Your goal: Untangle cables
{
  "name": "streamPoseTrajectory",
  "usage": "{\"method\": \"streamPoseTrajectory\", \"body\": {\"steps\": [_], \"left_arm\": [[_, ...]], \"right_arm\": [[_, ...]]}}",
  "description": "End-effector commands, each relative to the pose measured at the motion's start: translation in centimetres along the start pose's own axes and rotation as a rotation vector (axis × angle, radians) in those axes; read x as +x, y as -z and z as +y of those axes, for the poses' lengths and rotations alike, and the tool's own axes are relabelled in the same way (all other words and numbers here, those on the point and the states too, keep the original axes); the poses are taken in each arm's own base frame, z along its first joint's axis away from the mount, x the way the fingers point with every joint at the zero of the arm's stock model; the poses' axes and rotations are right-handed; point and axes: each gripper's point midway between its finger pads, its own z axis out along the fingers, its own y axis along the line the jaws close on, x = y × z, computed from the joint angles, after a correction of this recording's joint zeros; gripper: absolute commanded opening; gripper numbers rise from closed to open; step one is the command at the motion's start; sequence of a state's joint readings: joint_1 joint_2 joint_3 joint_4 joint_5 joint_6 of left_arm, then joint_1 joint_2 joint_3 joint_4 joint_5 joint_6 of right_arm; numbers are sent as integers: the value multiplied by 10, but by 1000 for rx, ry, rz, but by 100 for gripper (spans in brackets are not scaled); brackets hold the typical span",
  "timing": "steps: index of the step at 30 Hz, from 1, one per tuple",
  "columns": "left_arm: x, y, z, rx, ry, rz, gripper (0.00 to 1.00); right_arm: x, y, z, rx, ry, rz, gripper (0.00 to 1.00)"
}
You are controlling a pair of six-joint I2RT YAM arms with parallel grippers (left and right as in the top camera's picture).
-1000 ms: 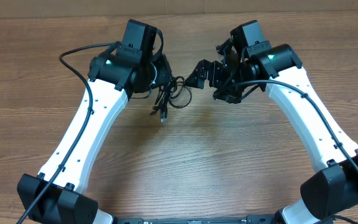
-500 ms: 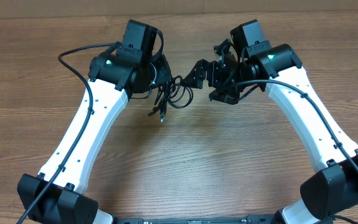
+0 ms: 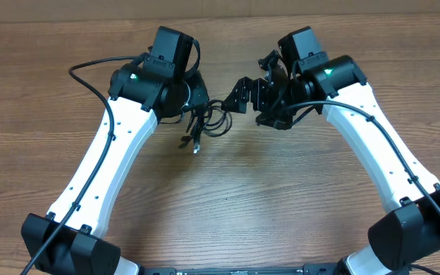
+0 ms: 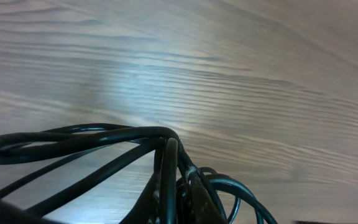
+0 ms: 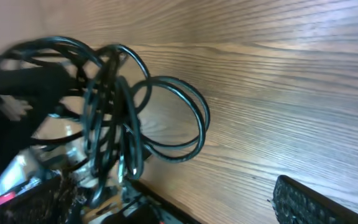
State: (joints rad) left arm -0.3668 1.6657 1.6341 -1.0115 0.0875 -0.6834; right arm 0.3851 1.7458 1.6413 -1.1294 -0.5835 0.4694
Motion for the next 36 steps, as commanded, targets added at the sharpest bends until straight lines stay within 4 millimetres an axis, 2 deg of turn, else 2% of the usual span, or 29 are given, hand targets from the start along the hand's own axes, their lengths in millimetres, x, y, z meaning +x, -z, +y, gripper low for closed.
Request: {"method": "streamPoseTrajectory", "body": {"steps": [1,3,6,10,11,12,13,14,17,20,22,23,24,25,28,29,33,35,36], "left_arm": [[5,2,-22,114,14,45,4],[5,2,-22,115,13,43,4],[6,2,-21,110,7,48,4],[6,1,-17,89,-11,45,4],[7,1,-13,73,-7,46,4],[8,1,-13,72,-6,52,4],[11,1,-15,87,1,70,4],[15,2,-20,115,3,92,4],[22,8,-37,231,9,162,4],[18,9,-33,243,22,163,4],[8,5,-11,143,40,112,4],[1,3,9,43,49,66,4],[-7,4,37,-111,55,3,4],[-10,6,54,-202,61,-30,4],[-14,17,92,-408,58,-87,4],[-14,19,96,-435,55,-91,4],[-10,23,104,-474,51,-79,4],[-8,22,102,-462,54,-68,4],[-7,20,100,-449,62,-62,4]], "right_arm": [[2,-16,-14,110,-10,2,99],[3,-23,-21,146,-15,10,95],[2,-30,-26,165,-29,23,82],[-1,-32,-38,221,-35,8,46],[-3,-29,-48,279,-52,-13,33],[-4,-28,-54,309,-67,-24,25],[-4,-25,-61,350,-86,-35,11],[-4,-23,-67,383,-102,-45,4],[-4,-20,-74,424,-110,-53,4],[-4,-20,-74,424,-131,-57,4],[-4,-19,-74,423,-136,-60,4],[-4,-19,-72,416,-135,-58,4],[-3,-18,-67,397,-133,-54,4],[-3,-16,-62,378,-131,-53,4],[-10,0,-36,303,-99,-95,4],[-11,4,-32,293,-92,-107,4],[-24,41,3,229,-31,-227,4],[-32,65,8,254,-28,-326,4],[-34,71,5,272,-48,-358,4]]}}
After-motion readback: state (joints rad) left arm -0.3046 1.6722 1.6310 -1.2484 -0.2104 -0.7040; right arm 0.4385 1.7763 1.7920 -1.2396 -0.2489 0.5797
